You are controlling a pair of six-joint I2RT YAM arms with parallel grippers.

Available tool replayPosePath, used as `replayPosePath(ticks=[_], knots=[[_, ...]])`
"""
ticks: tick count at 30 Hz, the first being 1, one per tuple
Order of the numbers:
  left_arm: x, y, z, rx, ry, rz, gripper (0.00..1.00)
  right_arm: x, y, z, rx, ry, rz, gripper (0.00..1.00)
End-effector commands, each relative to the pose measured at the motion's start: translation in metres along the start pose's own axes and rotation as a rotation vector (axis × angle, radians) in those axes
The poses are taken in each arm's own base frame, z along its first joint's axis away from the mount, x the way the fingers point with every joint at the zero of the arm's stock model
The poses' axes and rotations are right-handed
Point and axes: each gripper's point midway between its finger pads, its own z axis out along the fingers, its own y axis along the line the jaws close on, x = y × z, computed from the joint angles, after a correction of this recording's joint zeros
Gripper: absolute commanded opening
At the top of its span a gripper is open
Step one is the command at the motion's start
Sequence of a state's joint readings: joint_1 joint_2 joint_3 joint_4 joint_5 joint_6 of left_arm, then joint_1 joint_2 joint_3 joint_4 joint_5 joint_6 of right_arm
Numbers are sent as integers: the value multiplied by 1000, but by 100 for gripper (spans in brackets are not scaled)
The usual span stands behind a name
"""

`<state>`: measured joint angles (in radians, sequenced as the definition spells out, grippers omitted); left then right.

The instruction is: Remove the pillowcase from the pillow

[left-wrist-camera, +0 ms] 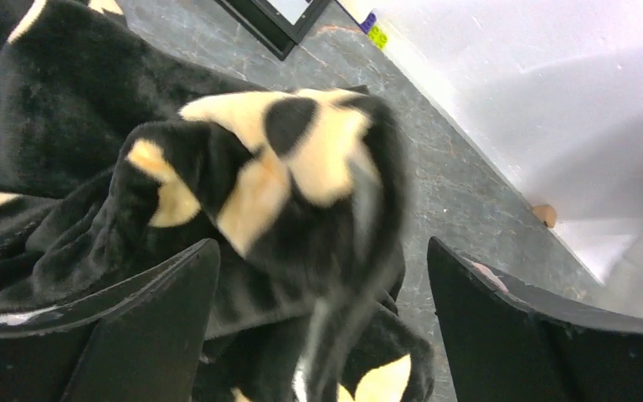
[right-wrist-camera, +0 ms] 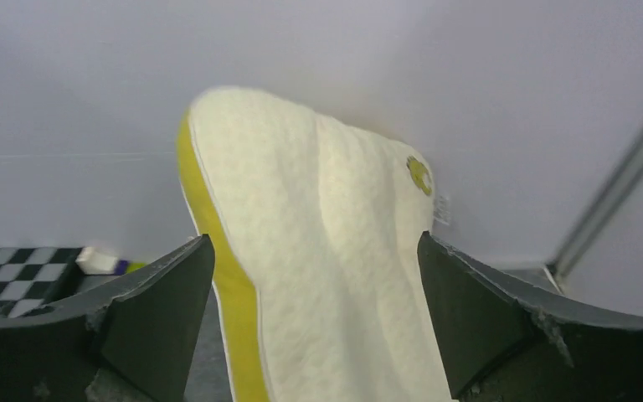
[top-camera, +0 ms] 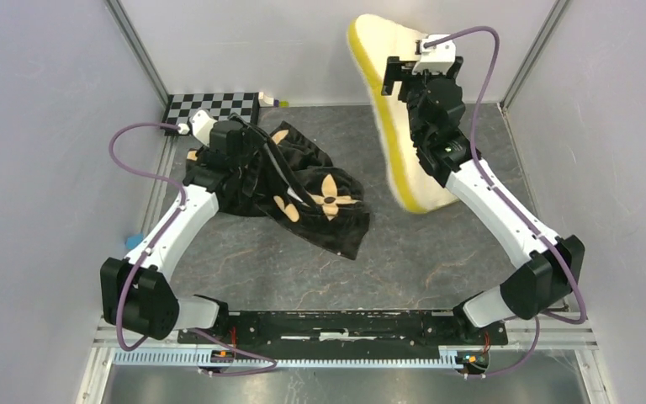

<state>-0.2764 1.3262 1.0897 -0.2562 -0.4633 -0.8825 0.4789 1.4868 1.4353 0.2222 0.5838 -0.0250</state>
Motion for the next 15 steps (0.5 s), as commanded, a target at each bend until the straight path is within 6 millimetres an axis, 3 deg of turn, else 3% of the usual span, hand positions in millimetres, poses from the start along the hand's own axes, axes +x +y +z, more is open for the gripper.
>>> replayPosePath(ticks=[1,3,9,15], knots=[[-30,-19,-21,82,-44,100,100,-15,38,-23,-267,-8,19,98],[-35,-17,-32,109,-64,133,100,10,26,-36,-247,20,-2,98],[-46,-17,-66,238,-121,193,100,59,-30,-84,-128,31,-89,98],[-45,-8,-75,310,-198,292,100,117,-87,-122,19,62,-161,98]])
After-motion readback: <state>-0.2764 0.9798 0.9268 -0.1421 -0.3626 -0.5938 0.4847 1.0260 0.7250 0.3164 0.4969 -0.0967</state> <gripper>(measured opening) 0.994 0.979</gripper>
